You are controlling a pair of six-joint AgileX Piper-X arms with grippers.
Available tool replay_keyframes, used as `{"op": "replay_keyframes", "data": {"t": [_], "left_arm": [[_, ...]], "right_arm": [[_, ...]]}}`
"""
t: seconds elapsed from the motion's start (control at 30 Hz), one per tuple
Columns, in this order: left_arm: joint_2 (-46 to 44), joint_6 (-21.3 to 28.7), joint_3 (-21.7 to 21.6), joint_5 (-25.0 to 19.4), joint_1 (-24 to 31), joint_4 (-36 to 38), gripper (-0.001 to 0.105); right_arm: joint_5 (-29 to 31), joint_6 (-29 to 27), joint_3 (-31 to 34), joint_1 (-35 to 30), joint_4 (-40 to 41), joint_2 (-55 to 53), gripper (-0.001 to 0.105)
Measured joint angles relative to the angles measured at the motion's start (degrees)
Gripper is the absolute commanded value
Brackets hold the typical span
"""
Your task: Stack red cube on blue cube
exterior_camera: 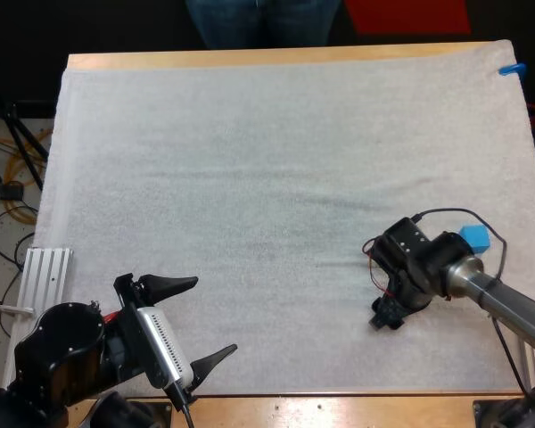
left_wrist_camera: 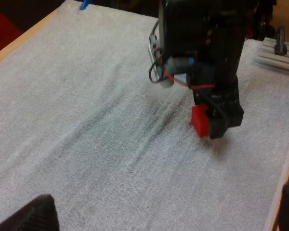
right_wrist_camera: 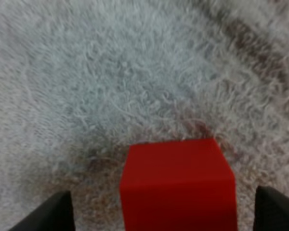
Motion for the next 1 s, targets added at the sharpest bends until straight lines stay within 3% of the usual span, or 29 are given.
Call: {"op": "replay_keyframes", "data": {"t": [0.13,0.27,0.37,0.57,1.0], "left_arm": [[0.00,0.00,0.00,0.00,0.00,0.00,0.087],[0.00,0.00,0.00,0.00,0.00,0.00,0.087],[0.00,0.00,0.00,0.00,0.00,0.00,0.087],[0.00,0.00,0.00,0.00,0.00,0.00,0.087],[0.00,0.00,0.00,0.00,0.00,0.00,0.087]], "right_arm": [[0.00,0.47,0.00,0.00,-0.13,1.81,0.063],[1.22,0.88,0.00,0.00,-0.25,1.82,0.034],[1.32,1.02,0.00,0.00,-0.25,1.82,0.026],[2.69,1.26,-1.28,0.00,1.59,0.95,0.025],[4.37,3.70,-10.40,0.00,10.14,-10.49,0.025]]}}
